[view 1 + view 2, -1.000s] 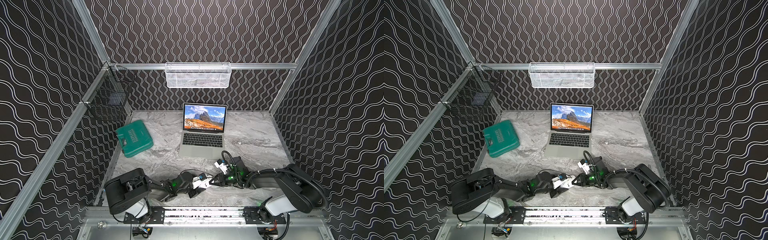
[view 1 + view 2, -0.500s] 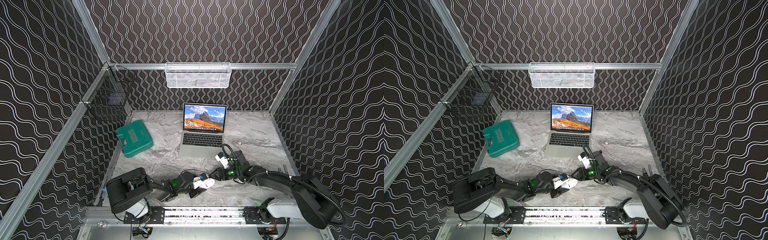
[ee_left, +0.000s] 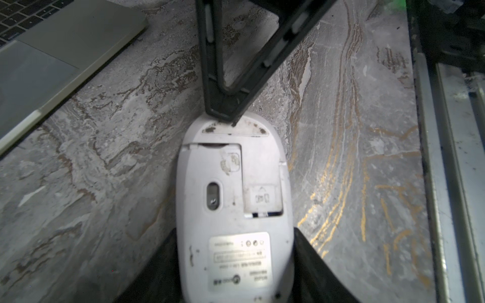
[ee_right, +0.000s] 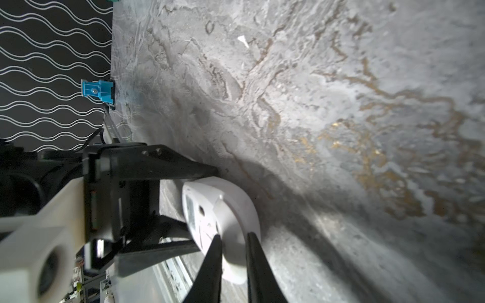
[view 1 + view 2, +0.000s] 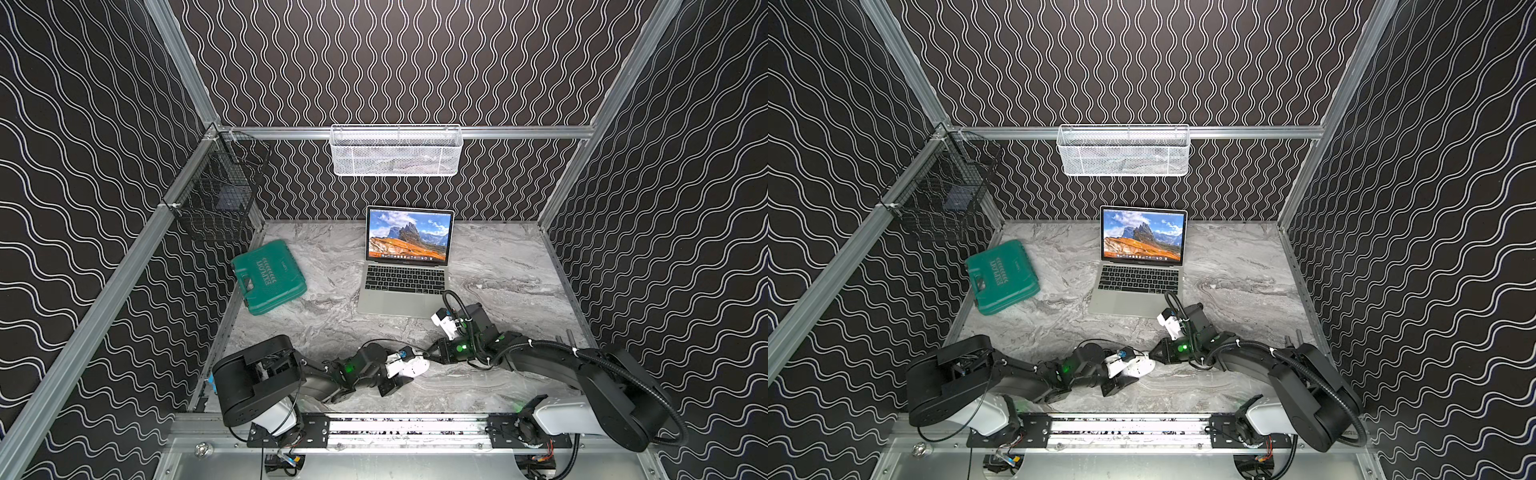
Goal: Insert the wireless mouse receiver into the laptop
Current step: Close the lid on the mouse.
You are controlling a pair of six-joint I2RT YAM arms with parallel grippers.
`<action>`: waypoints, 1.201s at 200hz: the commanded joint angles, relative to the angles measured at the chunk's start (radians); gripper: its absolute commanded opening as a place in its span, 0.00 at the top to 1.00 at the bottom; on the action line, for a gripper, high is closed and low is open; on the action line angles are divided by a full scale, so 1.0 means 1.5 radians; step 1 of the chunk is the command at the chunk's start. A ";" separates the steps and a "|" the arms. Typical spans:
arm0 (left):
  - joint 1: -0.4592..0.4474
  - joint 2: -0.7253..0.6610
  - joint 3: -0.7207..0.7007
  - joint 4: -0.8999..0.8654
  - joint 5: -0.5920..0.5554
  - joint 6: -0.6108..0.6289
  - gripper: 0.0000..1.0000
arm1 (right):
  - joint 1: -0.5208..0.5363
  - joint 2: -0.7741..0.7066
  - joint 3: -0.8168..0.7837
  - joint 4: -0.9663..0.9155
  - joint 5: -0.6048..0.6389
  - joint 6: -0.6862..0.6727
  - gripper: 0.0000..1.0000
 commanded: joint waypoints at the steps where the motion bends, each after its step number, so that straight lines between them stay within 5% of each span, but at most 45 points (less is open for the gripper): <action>1: 0.001 0.009 -0.001 -0.082 0.008 -0.004 0.84 | 0.023 0.019 -0.016 0.014 -0.035 0.025 0.80; 74: 0.001 0.022 0.001 -0.069 0.008 -0.011 0.84 | 0.049 -0.006 -0.008 -0.008 0.006 0.029 0.84; 91: 0.002 0.022 0.000 -0.068 0.008 -0.012 0.84 | 0.049 -0.032 0.000 -0.041 0.042 0.019 0.65; 130: 0.002 0.018 -0.004 -0.069 0.009 -0.014 0.84 | 0.048 -0.110 0.030 -0.111 0.117 0.027 0.49; 192: 0.002 0.024 -0.003 -0.061 0.011 -0.013 0.84 | 0.049 -0.117 0.002 -0.108 0.080 0.063 0.73; 240: 0.002 0.024 -0.002 -0.064 0.015 -0.010 0.84 | 0.051 -0.095 -0.018 -0.074 0.050 0.074 0.82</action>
